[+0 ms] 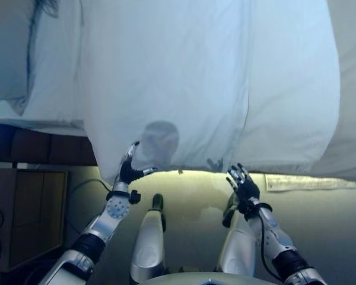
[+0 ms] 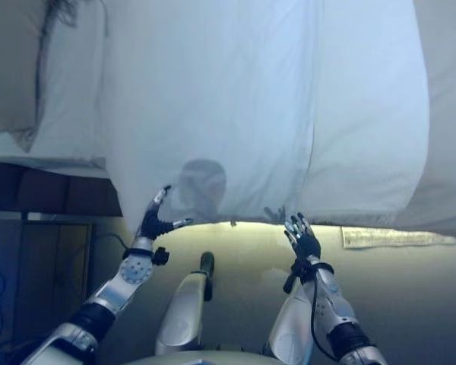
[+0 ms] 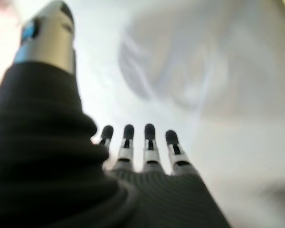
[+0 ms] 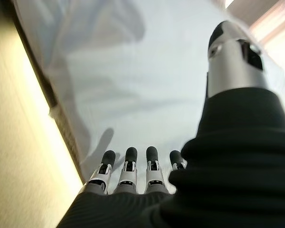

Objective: Make the bed neatly

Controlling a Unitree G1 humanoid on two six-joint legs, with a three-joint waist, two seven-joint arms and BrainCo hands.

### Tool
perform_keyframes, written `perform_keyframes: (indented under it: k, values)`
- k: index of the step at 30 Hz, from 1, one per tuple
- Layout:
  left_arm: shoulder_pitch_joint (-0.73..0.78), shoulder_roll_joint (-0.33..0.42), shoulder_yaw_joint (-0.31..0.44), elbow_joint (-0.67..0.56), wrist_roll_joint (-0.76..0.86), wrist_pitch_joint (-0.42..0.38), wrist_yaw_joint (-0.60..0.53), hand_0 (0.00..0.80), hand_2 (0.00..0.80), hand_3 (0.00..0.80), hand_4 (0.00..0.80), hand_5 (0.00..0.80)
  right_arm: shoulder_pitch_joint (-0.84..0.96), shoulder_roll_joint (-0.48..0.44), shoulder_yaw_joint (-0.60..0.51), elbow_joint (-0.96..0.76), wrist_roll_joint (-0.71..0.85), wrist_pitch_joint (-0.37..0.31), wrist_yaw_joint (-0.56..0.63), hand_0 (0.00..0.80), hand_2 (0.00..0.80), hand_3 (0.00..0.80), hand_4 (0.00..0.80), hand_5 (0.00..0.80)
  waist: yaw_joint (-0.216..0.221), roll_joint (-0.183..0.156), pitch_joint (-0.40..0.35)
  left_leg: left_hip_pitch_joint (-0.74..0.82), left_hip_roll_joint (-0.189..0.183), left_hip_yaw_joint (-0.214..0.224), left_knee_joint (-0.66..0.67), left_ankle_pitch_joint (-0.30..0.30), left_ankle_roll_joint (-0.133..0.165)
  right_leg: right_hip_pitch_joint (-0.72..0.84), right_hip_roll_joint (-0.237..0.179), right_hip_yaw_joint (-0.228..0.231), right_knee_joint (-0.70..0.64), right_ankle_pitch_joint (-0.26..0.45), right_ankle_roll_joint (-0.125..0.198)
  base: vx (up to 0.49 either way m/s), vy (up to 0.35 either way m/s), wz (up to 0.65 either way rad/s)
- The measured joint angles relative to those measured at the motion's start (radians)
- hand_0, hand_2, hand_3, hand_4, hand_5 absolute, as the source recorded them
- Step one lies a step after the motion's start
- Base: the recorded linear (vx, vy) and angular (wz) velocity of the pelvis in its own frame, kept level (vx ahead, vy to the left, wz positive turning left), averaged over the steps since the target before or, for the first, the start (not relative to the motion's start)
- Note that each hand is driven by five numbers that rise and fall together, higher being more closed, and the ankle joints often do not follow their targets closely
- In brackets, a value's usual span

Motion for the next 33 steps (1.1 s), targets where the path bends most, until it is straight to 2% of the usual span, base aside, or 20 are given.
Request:
perform_keyframes:
  k: [1,4,9,14,16,17,18,19,20,23,25,26,29,33]
  values:
    - [-0.017,0.012,0.0,0.005,0.08,0.033,0.063,0.0,0.0,0.0,0.0,0.0,-0.001,-0.005,0.001,-0.002,0.0,-0.001,-0.005,0.0,0.0,0.0,0.0,0.0,-0.001,0.001,0.005,0.001,0.0,0.003,-0.001,0.0,0.0,-0.002,0.0,0.004,0.001,0.0,0.001,-0.017,0.224,-0.05]
    - [-0.088,0.033,-0.001,0.058,0.229,0.102,0.161,0.0,0.0,0.0,0.0,0.0,-0.008,-0.023,0.015,-0.009,-0.003,-0.002,-0.027,0.0,0.0,0.0,0.0,0.0,-0.004,0.0,0.019,-0.003,-0.006,0.005,0.013,-0.008,0.003,-0.01,0.0,0.02,0.005,0.002,0.003,-0.041,0.251,-0.07]
    - [-0.162,0.034,-0.08,0.221,0.363,0.197,0.182,0.0,0.0,0.0,0.0,0.0,-0.056,-0.035,0.023,-0.011,-0.024,-0.002,-0.074,0.0,0.0,0.0,0.0,0.0,-0.051,-0.005,0.024,-0.07,-0.019,0.016,0.109,-0.053,0.019,-0.046,0.001,0.061,-0.01,0.038,0.017,-0.042,0.245,-0.14]
    - [-0.233,0.045,-0.107,0.294,0.456,0.257,0.267,0.0,0.0,0.0,0.0,0.0,-0.095,-0.06,0.027,-0.012,-0.042,-0.011,-0.077,0.0,0.0,0.0,0.0,0.0,-0.055,-0.005,0.064,-0.171,-0.05,0.019,0.244,-0.101,0.057,-0.084,0.002,0.112,-0.081,0.122,0.035,-0.089,0.186,-0.22]
    - [-0.265,0.067,-0.111,0.299,0.469,0.281,0.286,0.0,0.0,0.0,0.0,0.0,-0.115,-0.064,0.026,-0.031,-0.044,-0.011,-0.097,0.0,0.0,0.0,0.0,0.0,-0.057,-0.001,0.083,-0.237,-0.058,0.017,0.295,-0.106,0.072,-0.108,0.001,0.117,-0.129,0.126,0.047,-0.128,0.122,-0.12]
    - [-0.28,0.074,-0.113,0.301,0.481,0.295,0.291,0.0,0.0,0.0,0.0,0.0,-0.129,-0.066,0.029,-0.047,-0.047,-0.011,-0.105,0.0,0.0,0.0,0.0,0.0,-0.053,0.002,0.094,-0.267,-0.042,0.017,0.303,-0.1,0.083,-0.136,0.002,0.124,-0.112,0.105,0.056,-0.109,0.108,-0.09]
    - [-0.305,0.085,-0.123,0.308,0.495,0.304,0.295,0.0,0.0,0.0,0.0,0.0,-0.136,-0.066,0.028,-0.075,-0.054,-0.011,-0.114,0.0,0.0,0.0,0.0,0.0,-0.048,0.007,0.107,-0.297,-0.023,0.028,0.314,-0.093,0.087,-0.186,0.016,0.122,0.004,0.083,0.063,-0.092,0.118,-0.04]
    - [-0.323,0.093,-0.132,0.32,0.509,0.316,0.297,0.0,0.0,0.0,0.0,0.0,-0.141,-0.065,0.03,-0.104,-0.064,-0.011,-0.12,0.0,0.0,0.0,0.0,0.0,-0.042,0.004,0.113,-0.329,-0.024,0.025,0.322,-0.088,0.083,-0.217,0.04,0.123,0.101,0.021,0.036,-0.087,0.13,0.02]
    - [-0.332,0.098,-0.132,0.335,0.523,0.324,0.297,0.0,0.0,0.0,0.0,0.0,-0.16,-0.064,0.033,-0.111,-0.072,-0.011,-0.124,0.0,0.0,0.0,0.0,0.0,-0.046,0.001,0.126,-0.347,-0.039,0.023,0.331,-0.083,0.079,-0.229,0.045,0.127,0.101,0.006,0.02,-0.09,0.139,0.03]
    - [-0.336,0.098,-0.192,0.384,0.615,0.357,0.297,0.0,0.0,0.0,0.0,0.0,-0.205,-0.072,0.038,-0.136,-0.075,-0.014,-0.14,0.0,0.0,0.0,0.0,0.0,-0.052,0.0,0.127,-0.404,-0.063,0.017,0.342,-0.077,0.093,-0.264,0.043,0.136,0.042,0.04,0.023,-0.093,0.166,-0.11]
    - [-0.35,0.097,-0.214,0.384,0.612,0.365,0.29,0.0,0.0,0.0,0.0,0.0,-0.221,-0.089,0.037,-0.145,-0.076,-0.021,-0.139,0.0,0.0,0.0,0.0,0.0,-0.055,0.0,0.128,-0.451,-0.079,0.009,0.342,-0.068,0.108,-0.293,0.041,0.132,-0.006,0.049,0.028,-0.058,0.122,-0.2]
    - [-0.361,0.099,-0.214,0.383,0.599,0.362,0.272,0.0,0.0,0.0,0.0,0.0,-0.219,-0.091,0.034,-0.146,-0.076,-0.027,-0.135,0.0,0.0,0.0,0.0,0.0,-0.054,0.0,0.129,-0.472,-0.07,0.012,0.347,-0.064,0.114,-0.309,0.041,0.134,0.023,0.053,0.033,-0.046,0.063,-0.05]
    - [-0.405,0.107,-0.214,0.393,0.553,0.357,0.202,0.0,0.0,0.0,0.0,0.0,-0.227,-0.092,0.033,-0.148,-0.076,-0.031,-0.122,0.0,0.0,0.0,0.0,0.0,-0.049,-0.006,0.133,-0.53,-0.077,0.004,0.39,-0.068,0.113,-0.349,0.04,0.138,0.056,0.063,0.035,0.048,0.032,0.04]
    - [-0.428,0.106,-0.232,0.39,0.492,0.383,0.127,0.0,0.0,0.0,0.0,0.0,-0.241,-0.096,0.036,-0.203,-0.08,-0.029,-0.118,0.0,0.0,0.0,0.0,0.0,-0.051,-0.012,0.135,-0.583,-0.066,0.004,0.46,-0.096,0.117,-0.404,0.042,0.139,0.117,0.053,0.035,-0.006,0.053,-0.09]
